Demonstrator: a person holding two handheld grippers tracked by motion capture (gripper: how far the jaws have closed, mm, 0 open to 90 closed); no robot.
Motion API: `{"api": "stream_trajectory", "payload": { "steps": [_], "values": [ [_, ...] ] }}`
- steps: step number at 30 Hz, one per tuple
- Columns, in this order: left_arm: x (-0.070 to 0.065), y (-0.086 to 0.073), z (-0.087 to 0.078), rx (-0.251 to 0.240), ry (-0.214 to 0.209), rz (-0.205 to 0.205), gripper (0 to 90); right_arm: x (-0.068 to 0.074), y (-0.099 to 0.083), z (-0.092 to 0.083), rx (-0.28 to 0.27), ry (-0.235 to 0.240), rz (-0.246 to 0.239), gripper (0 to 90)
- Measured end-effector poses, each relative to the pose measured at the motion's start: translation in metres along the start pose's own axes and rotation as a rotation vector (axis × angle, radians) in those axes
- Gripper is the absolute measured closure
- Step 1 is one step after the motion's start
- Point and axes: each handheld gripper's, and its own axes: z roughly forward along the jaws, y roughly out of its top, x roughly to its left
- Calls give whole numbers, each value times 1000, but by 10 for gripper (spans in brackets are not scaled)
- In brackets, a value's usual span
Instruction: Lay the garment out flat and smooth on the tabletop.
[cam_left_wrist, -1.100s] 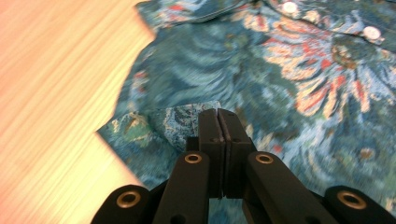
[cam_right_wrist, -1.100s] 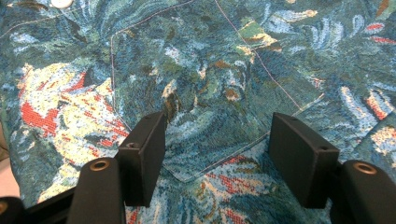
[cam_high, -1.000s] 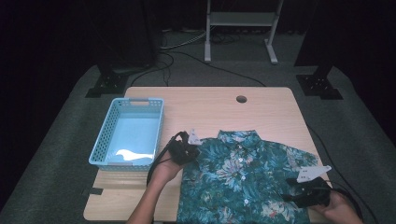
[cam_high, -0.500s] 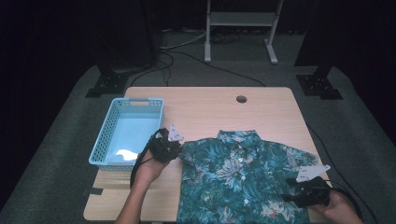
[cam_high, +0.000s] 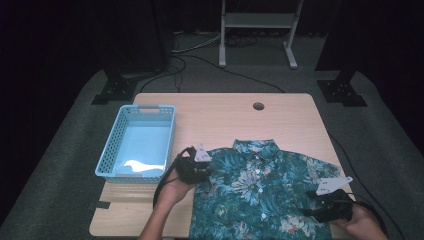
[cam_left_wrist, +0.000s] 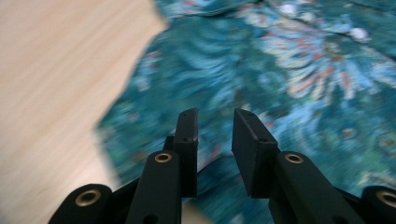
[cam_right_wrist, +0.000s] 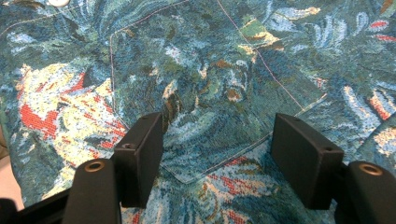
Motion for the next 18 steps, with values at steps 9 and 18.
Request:
{"api": "stream_trajectory", "payload": {
  "steps": [9,18],
  "values": [
    [-31,4,31,28,-101,37,704,0,-1,0,-6,-1,4,336],
    [-29,-15,30,68,-85,1,667,0,-2,0,-16,1,3,336]
  ]
}}
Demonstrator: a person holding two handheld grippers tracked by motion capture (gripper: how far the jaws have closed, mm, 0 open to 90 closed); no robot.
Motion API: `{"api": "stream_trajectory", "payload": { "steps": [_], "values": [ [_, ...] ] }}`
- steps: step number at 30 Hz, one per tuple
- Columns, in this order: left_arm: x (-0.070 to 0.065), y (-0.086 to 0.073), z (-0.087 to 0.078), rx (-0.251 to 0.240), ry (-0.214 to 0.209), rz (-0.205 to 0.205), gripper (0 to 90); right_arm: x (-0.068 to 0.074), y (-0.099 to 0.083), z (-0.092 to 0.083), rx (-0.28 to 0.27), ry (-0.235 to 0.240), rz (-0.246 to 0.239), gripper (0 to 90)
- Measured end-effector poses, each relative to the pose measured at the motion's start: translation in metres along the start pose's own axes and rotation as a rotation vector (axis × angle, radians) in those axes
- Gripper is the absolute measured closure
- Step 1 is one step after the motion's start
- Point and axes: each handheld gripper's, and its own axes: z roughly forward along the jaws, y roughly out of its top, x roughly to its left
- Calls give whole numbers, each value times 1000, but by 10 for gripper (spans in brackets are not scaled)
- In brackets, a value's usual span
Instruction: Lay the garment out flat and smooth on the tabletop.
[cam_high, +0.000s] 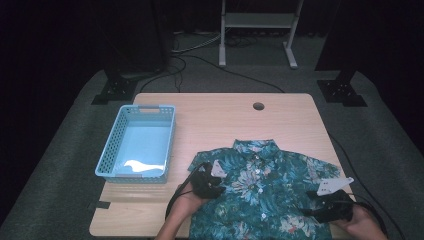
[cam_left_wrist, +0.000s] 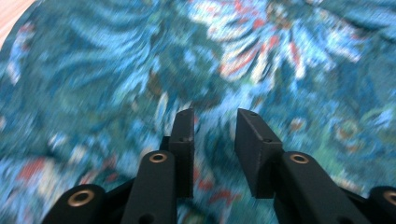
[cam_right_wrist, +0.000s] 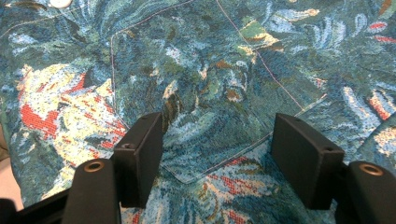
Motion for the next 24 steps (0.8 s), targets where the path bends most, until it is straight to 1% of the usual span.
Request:
{"api": "stream_trajectory", "payload": {
  "steps": [6,9,13,16,18,21,23,24],
  "values": [
    [10,-17,-12,19,52,-46,629,-1,1,0,4,2,-3,333],
    [16,-23,-22,17,77,-68,615,-1,1,1,5,3,-4,325],
    [19,-29,-32,15,107,-94,566,-2,2,1,11,-3,-2,306],
    [19,-32,-36,9,113,-107,499,-1,2,1,13,-9,6,296],
    [16,-33,-35,13,108,-108,455,-1,2,1,22,-21,20,289],
    [10,-35,-33,9,96,-122,388,1,3,-1,41,-38,46,287],
    [6,-36,-32,-3,94,-128,358,1,1,-6,24,-63,67,281],
    [5,-36,-32,-6,91,-130,343,1,-1,-9,6,-71,88,279]
  ]
}}
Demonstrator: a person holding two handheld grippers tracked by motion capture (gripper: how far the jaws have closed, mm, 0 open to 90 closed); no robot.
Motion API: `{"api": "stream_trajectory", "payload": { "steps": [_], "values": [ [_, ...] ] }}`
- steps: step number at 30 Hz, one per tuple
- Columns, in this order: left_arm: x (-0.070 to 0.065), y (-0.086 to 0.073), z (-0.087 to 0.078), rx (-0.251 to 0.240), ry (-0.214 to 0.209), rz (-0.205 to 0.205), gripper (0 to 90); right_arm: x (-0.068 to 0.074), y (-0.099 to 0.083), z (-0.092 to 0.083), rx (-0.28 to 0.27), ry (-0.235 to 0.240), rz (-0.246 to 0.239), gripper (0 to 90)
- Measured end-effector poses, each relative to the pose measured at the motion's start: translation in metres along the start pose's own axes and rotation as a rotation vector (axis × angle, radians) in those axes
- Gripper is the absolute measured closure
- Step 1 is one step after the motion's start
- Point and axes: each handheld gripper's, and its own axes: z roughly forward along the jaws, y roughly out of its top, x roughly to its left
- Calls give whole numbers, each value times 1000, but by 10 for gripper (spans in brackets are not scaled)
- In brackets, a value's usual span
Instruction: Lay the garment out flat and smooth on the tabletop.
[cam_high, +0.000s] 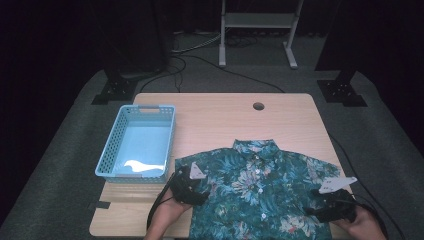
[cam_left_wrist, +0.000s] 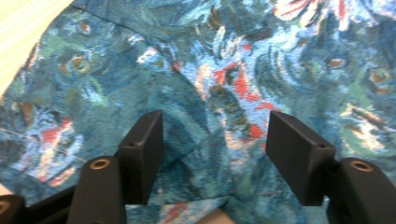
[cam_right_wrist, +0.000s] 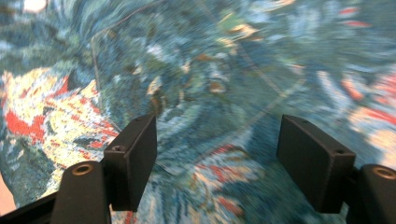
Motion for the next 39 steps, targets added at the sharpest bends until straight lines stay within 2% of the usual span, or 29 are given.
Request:
{"api": "stream_trajectory", "payload": {
  "steps": [5,9,12,17,21,30,39],
  "values": [
    [-9,-3,1,-11,12,0,285,-4,-9,-9,-23,-38,124,253],
    [-13,-6,4,-10,30,1,259,1,-13,-10,-13,-57,171,243],
    [-14,-8,9,5,35,-2,239,7,-14,-7,-7,-77,178,238],
    [-11,-10,12,-10,24,-30,197,13,-16,-1,-14,-112,187,230],
    [-7,-10,14,-29,22,-32,198,14,-15,2,-28,-134,186,219],
    [13,-2,22,-49,26,-39,204,2,-2,11,-12,-129,182,202],
    [31,14,32,-26,25,-34,210,-16,9,18,-5,-129,182,202]
  ]
}}
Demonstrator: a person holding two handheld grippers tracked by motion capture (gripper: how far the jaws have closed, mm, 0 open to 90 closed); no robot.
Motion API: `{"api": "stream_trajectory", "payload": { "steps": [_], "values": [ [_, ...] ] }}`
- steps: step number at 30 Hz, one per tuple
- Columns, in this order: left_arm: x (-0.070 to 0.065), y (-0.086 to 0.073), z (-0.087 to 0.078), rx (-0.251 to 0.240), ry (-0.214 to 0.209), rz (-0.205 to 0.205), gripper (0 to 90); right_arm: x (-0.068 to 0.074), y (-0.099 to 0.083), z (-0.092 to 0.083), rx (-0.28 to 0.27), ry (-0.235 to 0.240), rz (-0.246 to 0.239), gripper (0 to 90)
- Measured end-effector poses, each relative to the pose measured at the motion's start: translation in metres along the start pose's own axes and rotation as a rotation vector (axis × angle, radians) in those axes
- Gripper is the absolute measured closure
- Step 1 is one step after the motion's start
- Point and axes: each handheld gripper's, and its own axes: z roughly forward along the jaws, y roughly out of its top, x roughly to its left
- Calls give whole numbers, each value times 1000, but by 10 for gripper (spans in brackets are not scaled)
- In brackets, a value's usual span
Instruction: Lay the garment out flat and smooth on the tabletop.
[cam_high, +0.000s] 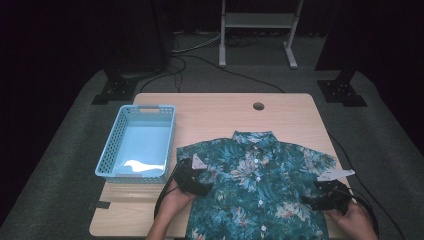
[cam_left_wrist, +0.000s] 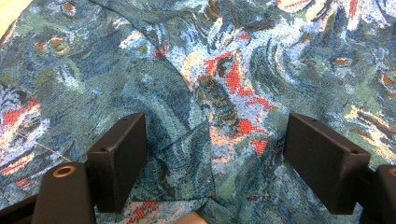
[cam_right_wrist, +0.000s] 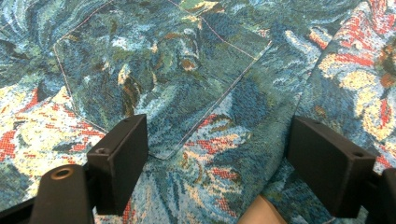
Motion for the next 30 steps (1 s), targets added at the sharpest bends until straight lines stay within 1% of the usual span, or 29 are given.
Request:
{"api": "stream_trajectory", "payload": {
  "steps": [6,11,20,23,30],
  "values": [
    [12,13,8,20,-1,2,210,-7,10,5,20,-6,7,202],
    [21,21,15,20,6,-7,210,-14,19,11,33,-13,16,201],
    [37,36,26,33,11,-20,210,-30,33,22,22,-22,31,200],
    [43,41,30,38,16,-18,210,-35,38,25,21,-26,39,199],
    [54,51,38,29,34,-43,210,-48,50,35,10,-35,55,197]
  ]
}}
